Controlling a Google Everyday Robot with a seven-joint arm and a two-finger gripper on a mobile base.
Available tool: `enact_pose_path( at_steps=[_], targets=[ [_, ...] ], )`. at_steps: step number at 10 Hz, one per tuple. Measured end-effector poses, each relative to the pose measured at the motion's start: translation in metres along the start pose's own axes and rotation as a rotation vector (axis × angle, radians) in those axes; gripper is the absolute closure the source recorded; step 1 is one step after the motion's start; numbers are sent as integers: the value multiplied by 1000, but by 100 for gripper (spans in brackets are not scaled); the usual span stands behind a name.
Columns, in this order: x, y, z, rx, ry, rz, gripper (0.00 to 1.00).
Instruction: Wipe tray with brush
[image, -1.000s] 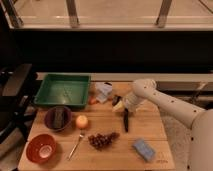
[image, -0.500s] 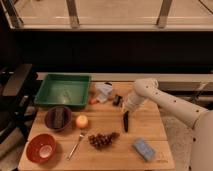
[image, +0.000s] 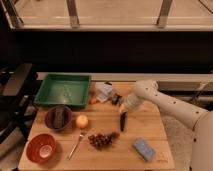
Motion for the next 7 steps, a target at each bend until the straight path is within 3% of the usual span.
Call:
enact_pose_path(
  at_steps=[3,7],
  targets=[
    [-1,8,-14,1,-37,-10,100],
    [-2,24,-80,-11,-137,-12,100]
  ],
)
